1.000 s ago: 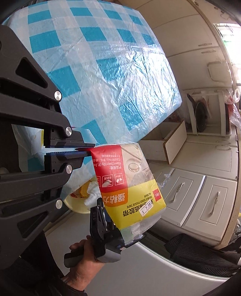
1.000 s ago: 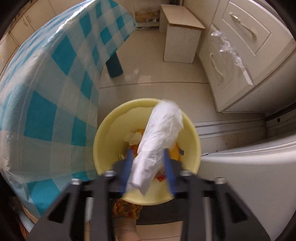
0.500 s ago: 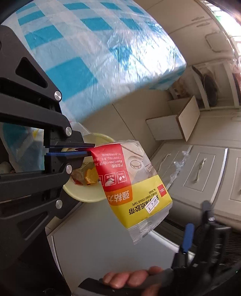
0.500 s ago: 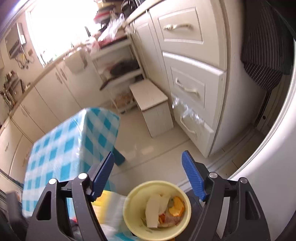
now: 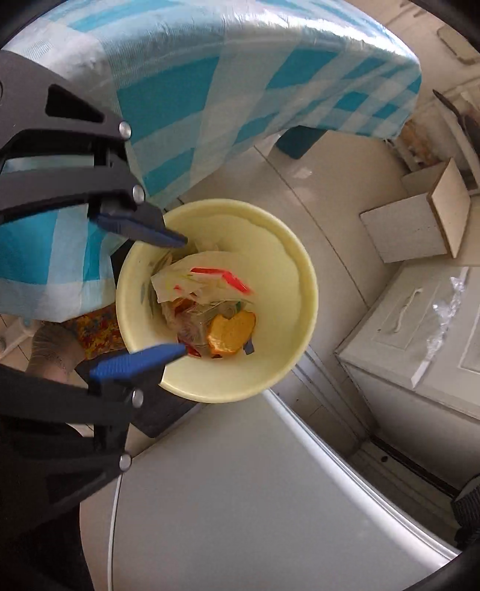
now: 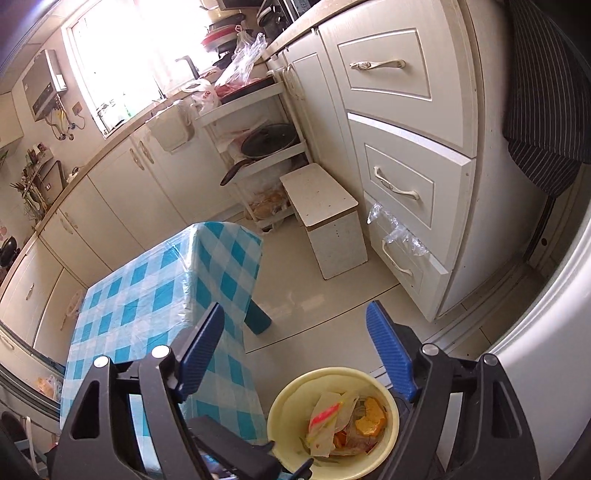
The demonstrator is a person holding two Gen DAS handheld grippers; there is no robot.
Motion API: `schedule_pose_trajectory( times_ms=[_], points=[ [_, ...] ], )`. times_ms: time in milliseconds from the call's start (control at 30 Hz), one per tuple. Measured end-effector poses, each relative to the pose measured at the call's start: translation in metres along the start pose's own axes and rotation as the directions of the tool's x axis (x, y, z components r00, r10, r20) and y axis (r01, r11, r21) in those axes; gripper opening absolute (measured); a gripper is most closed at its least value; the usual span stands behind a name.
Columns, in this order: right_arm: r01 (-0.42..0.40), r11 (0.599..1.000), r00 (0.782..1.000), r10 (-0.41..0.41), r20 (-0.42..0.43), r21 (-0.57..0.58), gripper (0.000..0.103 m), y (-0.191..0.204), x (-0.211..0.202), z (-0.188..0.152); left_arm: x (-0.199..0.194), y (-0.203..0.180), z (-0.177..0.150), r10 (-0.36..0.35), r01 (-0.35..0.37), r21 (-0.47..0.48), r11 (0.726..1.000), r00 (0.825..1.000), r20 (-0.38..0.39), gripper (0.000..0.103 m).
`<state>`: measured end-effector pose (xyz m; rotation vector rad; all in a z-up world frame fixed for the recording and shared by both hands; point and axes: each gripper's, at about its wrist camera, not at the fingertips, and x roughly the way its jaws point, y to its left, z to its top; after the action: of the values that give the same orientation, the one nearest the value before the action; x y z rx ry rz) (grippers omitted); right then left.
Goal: Collect trash
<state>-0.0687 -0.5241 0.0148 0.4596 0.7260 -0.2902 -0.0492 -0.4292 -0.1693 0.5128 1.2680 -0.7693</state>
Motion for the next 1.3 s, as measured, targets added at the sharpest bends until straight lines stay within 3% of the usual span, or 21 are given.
schedule_pose_trajectory(
  times_ms=[133,167,233,300,467,667,833,900,1033,1100,1300],
  points=[
    [0.006,1.000,1.000,-0.006,0.007,-0.001,0.081,0.006,-0.001,0.000,-0.035,0.012,-0.013,-0.028,0.025,0.039,0.999,0.997,0.066,0.063],
    [0.014,1.000,1.000,-0.014,0.009,0.000,0.082,0.008,-0.002,-0.001,-0.047,0.015,-0.018,0.013,-0.017,0.041,0.999,0.995,0.094,0.071],
    [0.039,0.999,0.999,-0.038,0.020,-0.013,0.084,0.016,-0.008,-0.003,-0.072,0.024,-0.030,0.044,-0.051,0.040,0.998,0.986,0.158,0.077],
    [0.060,0.998,0.997,-0.059,0.043,-0.035,0.087,0.028,-0.018,-0.005,-0.098,0.040,-0.046,0.064,-0.070,0.021,0.997,0.976,0.207,0.078],
    [0.120,0.987,0.981,-0.101,0.167,-0.111,0.095,0.068,-0.058,-0.021,-0.163,0.096,-0.093,0.157,-0.121,-0.130,0.984,0.937,0.313,0.087],
    [0.094,0.985,0.970,-0.059,0.237,-0.142,0.096,0.120,-0.097,-0.072,-0.224,0.160,-0.151,0.243,-0.104,-0.353,0.930,0.895,0.375,0.091],
    [0.121,0.970,0.953,-0.054,0.299,-0.211,0.096,0.166,-0.137,-0.116,-0.264,0.173,-0.190,0.329,-0.150,-0.402,0.903,0.843,0.425,0.095],
    [0.133,0.960,0.948,-0.051,0.313,-0.246,0.096,0.182,-0.151,-0.128,-0.275,0.171,-0.205,0.339,-0.157,-0.400,0.903,0.832,0.438,0.095],
    [0.146,0.946,0.961,-0.065,0.270,-0.290,0.096,0.200,-0.164,-0.146,-0.291,0.160,-0.231,0.364,-0.191,-0.384,0.903,0.815,0.451,0.095],
    [0.163,0.943,0.963,-0.088,0.256,-0.291,0.096,0.205,-0.169,-0.154,-0.296,0.156,-0.243,0.368,-0.201,-0.377,0.904,0.814,0.449,0.095],
    [0.197,0.947,0.964,-0.141,0.223,-0.253,0.096,0.208,-0.188,-0.177,-0.301,0.145,-0.273,0.375,-0.235,-0.356,0.905,0.836,0.400,0.095]
  ],
)
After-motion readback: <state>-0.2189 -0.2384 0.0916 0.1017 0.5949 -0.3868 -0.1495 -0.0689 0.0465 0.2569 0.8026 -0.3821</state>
